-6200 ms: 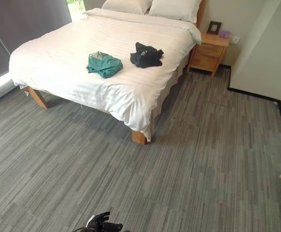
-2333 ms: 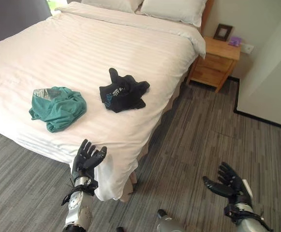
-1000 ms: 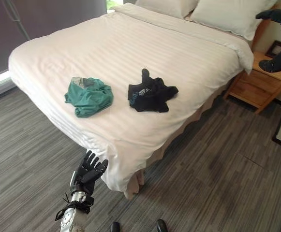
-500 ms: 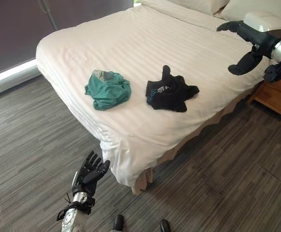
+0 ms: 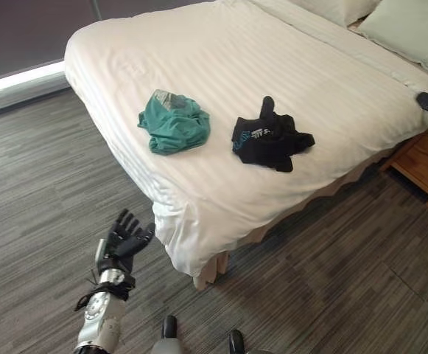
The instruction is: Pick up bed clothes into laundry basket.
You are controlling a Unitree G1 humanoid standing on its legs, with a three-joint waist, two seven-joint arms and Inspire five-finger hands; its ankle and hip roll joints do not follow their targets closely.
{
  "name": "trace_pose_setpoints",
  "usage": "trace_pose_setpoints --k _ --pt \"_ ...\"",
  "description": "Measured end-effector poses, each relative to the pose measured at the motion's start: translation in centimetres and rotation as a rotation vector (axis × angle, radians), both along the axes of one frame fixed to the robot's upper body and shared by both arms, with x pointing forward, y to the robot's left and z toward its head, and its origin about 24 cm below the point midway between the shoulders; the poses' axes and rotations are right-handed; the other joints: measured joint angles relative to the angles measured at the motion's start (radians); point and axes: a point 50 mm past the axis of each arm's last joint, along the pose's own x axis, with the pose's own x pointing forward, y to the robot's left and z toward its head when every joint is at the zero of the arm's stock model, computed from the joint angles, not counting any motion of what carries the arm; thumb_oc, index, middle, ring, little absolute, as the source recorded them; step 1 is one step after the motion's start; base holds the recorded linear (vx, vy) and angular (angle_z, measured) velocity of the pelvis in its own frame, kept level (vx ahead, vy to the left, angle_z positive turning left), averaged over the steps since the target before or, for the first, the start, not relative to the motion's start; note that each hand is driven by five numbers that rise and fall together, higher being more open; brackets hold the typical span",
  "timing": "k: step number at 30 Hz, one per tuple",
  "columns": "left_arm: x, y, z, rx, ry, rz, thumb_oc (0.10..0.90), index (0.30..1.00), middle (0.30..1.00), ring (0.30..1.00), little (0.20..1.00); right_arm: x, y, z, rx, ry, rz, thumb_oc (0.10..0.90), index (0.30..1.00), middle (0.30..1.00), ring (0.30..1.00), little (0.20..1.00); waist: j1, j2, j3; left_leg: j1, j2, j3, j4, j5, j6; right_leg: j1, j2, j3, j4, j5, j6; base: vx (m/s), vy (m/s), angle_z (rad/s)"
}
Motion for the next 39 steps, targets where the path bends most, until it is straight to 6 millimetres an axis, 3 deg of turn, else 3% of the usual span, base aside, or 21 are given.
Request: trace_pose_setpoints --k 4,9,15,22,26,36,39 --pt "0.3 -0.9 0.1 0.002 -0.013 -0.025 0.8 0.9 0.9 0.9 0.9 -0.3 -1.1 -0.1 -0.055 0.128 -0.103 0.8 0.9 0.9 0.9 0.9 -0.04 0.011 0.006 0.03 -0.01 0.005 -0.028 -0.002 -0.001 0.026 -0.003 0.0 -0.02 0.014 0.001 0.08 -0.026 -0.05" --pt "0.3 -1.6 0.1 -0.007 -0.02 -0.044 0.8 0.9 0.9 0.9 0.9 1.2 0.9 1.7 -0.1 0.1 -0.036 0.8 0.9 0.9 0.9 0.9 -0.033 0.004 0.008 0.048 -0.01 0.0 -0.086 0.023 0.002 0.023 -0.001 -0.005 -0.028 0.019 0.001 0.08 0.031 0.03" --pt "0.0 -1.4 -0.2 -0.007 0.001 -0.043 0.8 0.9 0.9 0.9 0.9 3.5 4.3 3.4 -0.142 0.046 0.074 0.8 0.9 0.9 0.9 0.9 0.033 -0.001 0.005 0.031 -0.022 -0.032 -0.095 0.033 0.012 0.014 -0.01 -0.032 -0.028 0.02 0.001 0.06 0.046 0.15" --pt "-0.8 -1.1 -0.7 0.004 0.029 -0.043 0.8 0.9 0.9 0.9 0.9 6.2 7.8 2.0 -0.143 0.063 0.194 0.8 0.9 0.9 0.9 0.9 0.107 -0.016 -0.01 -0.034 -0.036 -0.052 -0.094 0.049 0.024 -0.036 -0.021 -0.056 -0.028 0.022 0.003 -0.01 0.029 0.11" --pt "-0.9 -1.0 -0.7 0.009 0.03 -0.052 0.8 0.9 0.9 0.9 0.9 6.9 7.9 1.0 -0.116 0.087 0.183 0.8 0.9 0.9 0.9 0.9 0.135 -0.016 -0.011 -0.095 -0.042 -0.069 -0.094 0.068 0.027 -0.088 -0.024 -0.066 -0.028 0.028 0.009 -0.03 0.009 0.14" --pt "-1.8 -0.6 -1.2 0.033 0.063 -0.075 0.8 0.9 0.9 0.9 0.9 6.1 5.2 0.4 -0.068 0.11 0.02 0.8 0.9 0.9 0.9 0.9 0.177 -0.001 0.016 -0.186 -0.05 -0.091 -0.094 0.086 0.028 -0.169 -0.028 -0.083 -0.028 0.037 0.012 -0.03 0.014 0.05" --pt "-1.4 -0.9 -0.5 0.032 0.031 -0.086 0.8 0.9 0.9 0.9 0.9 5.2 4.5 2.5 -0.063 0.034 -0.023 0.8 0.9 0.9 0.9 0.9 0.176 0.022 0.048 -0.24 -0.051 -0.1 -0.083 0.094 0.023 -0.215 -0.028 -0.086 -0.028 0.045 0.016 -0.04 -0.001 0.06"
